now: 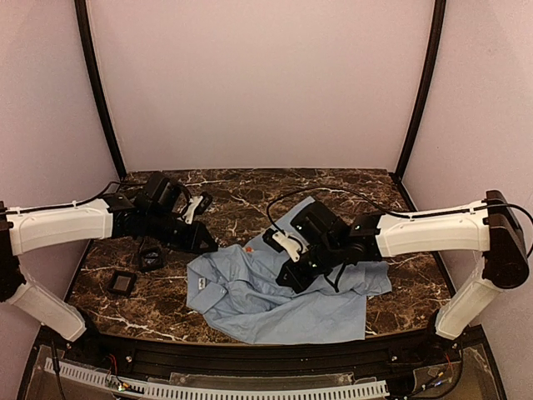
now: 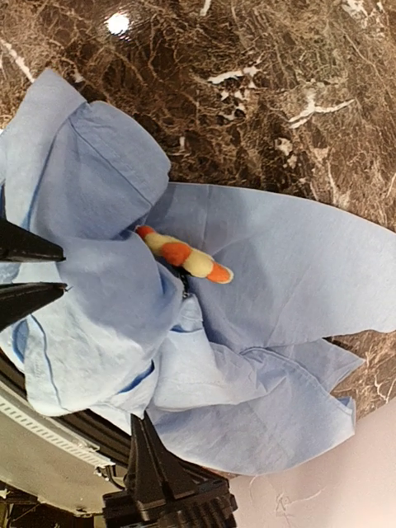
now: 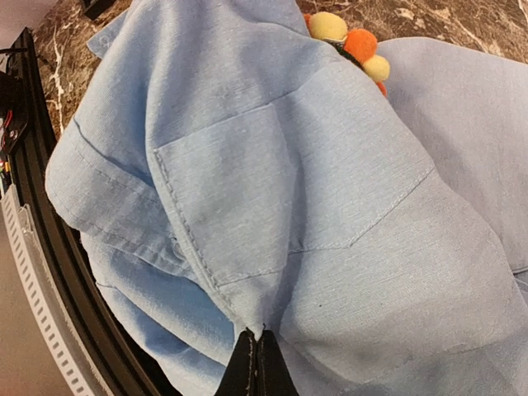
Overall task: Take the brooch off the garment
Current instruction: Adjust the crumpled clothing at the center of the board.
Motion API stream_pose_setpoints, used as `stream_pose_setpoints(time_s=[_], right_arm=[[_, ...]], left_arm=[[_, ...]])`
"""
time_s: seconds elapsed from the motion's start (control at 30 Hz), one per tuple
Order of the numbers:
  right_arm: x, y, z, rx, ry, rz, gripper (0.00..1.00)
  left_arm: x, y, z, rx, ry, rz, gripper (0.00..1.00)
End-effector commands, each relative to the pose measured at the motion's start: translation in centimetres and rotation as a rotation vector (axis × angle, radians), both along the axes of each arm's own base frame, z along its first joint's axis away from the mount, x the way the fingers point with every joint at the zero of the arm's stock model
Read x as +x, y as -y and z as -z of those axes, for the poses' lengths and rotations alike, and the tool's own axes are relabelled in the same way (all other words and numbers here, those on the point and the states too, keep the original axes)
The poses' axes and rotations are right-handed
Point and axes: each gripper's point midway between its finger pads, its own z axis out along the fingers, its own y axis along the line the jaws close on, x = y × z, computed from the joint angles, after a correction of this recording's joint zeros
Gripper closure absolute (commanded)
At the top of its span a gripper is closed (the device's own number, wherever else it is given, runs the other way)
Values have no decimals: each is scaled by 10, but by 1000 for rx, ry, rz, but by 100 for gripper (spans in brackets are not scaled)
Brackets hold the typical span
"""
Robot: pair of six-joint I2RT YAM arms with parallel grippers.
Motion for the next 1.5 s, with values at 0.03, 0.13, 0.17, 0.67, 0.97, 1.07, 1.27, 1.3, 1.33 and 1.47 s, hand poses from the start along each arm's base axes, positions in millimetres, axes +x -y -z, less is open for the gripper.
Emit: stream_pose_setpoints(time_s=[0.03, 0.13, 0.17, 0.67, 0.97, 1.07, 1.27, 1.3, 1.33, 1.47], right_arm=[[-27, 18, 13, -33, -86, -26, 100], [-23, 13, -5, -5, -67, -19, 87], [-19, 9, -16, 11, -51, -13, 79], [59, -44, -80, 135, 14, 138, 33], [90, -51, -53, 79, -11, 222, 31], [93, -44, -44, 55, -23, 273, 31], [91, -23, -37, 29, -27, 319, 31], [91, -20, -36, 25, -26, 326, 31], [91, -16, -34, 19, -26, 333, 31], [94, -8, -34, 16, -18, 358, 31]], left_arm=[[-27, -4, 12, -39, -78, 22, 90], [-25, -6, 3, -47, -64, -4, 79], [-24, -7, 0, -47, -57, -15, 71], [14, -2, -53, -96, 5, -123, 19], [15, 22, -10, -47, -86, 2, 16], [12, 24, 1, -35, -97, 22, 15], [16, 39, 7, -46, -94, 54, 11], [16, 41, 8, -44, -95, 59, 10], [16, 44, 10, -40, -99, 71, 10], [12, 53, 16, -20, -112, 118, 18]])
